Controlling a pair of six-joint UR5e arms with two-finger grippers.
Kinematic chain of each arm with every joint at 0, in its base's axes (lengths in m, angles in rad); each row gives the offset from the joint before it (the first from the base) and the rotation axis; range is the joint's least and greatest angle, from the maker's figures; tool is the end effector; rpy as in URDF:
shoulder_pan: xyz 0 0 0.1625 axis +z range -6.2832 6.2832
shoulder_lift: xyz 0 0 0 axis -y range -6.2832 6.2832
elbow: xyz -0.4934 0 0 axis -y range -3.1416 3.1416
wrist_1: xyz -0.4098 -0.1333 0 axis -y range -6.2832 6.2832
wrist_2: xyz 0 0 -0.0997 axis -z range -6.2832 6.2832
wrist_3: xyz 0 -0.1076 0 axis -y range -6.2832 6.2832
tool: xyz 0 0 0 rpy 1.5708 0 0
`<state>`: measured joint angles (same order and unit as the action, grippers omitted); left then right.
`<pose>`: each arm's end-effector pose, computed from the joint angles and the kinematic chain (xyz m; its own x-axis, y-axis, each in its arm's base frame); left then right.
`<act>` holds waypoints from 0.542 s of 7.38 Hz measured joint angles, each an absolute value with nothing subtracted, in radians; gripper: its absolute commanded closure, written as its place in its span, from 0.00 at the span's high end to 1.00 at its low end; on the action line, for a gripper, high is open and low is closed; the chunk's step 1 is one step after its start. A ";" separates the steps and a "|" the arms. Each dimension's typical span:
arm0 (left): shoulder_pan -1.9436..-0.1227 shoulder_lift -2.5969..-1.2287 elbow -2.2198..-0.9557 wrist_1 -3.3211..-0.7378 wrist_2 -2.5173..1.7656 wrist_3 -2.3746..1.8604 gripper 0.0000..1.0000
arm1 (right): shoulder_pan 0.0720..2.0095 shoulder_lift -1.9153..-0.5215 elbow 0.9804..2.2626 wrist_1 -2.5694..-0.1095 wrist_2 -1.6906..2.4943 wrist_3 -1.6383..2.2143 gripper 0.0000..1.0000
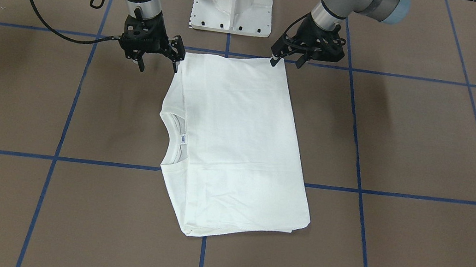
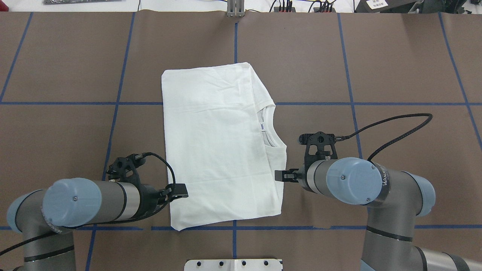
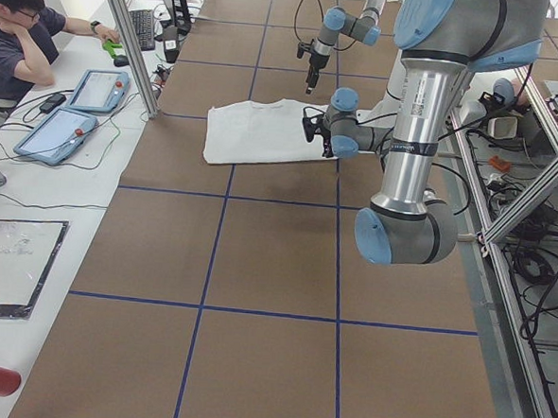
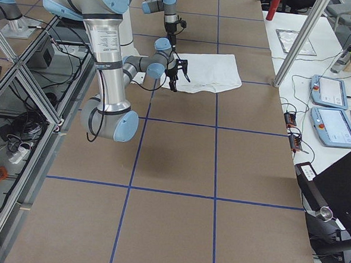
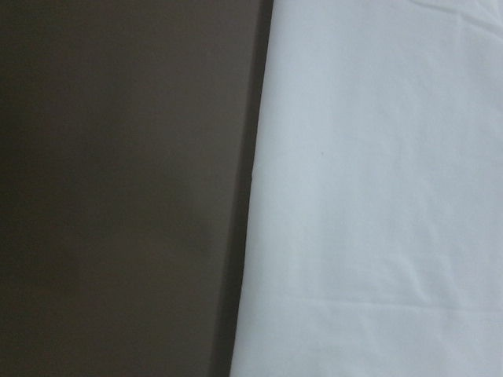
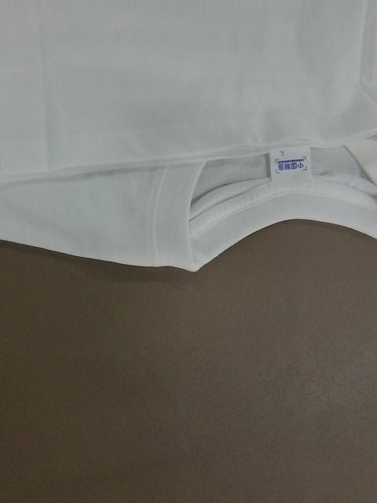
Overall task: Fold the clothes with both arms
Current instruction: 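Bring the left gripper to the shirt corner nearest the robot, then close both grippers on the shirt edge nearest the robot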
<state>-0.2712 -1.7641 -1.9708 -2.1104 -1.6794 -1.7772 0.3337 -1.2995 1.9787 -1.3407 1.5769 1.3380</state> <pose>0.5201 -0.2709 0.3727 0.3647 -0.3129 -0.8770 0.2518 0.9399 -0.2306 -0.5208 -0.3209 0.3679 0.6393 -0.0226 0.7687 -0.1804 0.9673 0.1784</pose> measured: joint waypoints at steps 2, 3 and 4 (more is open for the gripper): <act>-0.229 -1.775 -1.942 -2.107 -1.652 -1.785 0.77 | 0.333 -1.298 1.978 -1.341 1.577 1.339 1.00; -0.213 -1.777 -1.933 -2.106 -1.644 -1.785 0.63 | 0.333 -1.298 1.978 -1.341 1.577 1.339 1.00; -0.203 -1.777 -1.928 -2.105 -1.641 -1.783 0.61 | 0.333 -1.298 1.977 -1.341 1.577 1.339 1.00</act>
<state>-0.2032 -1.7774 -1.9276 -2.1053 -1.6405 -1.7835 0.3331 -1.2978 1.9773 -1.3407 1.5769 1.3391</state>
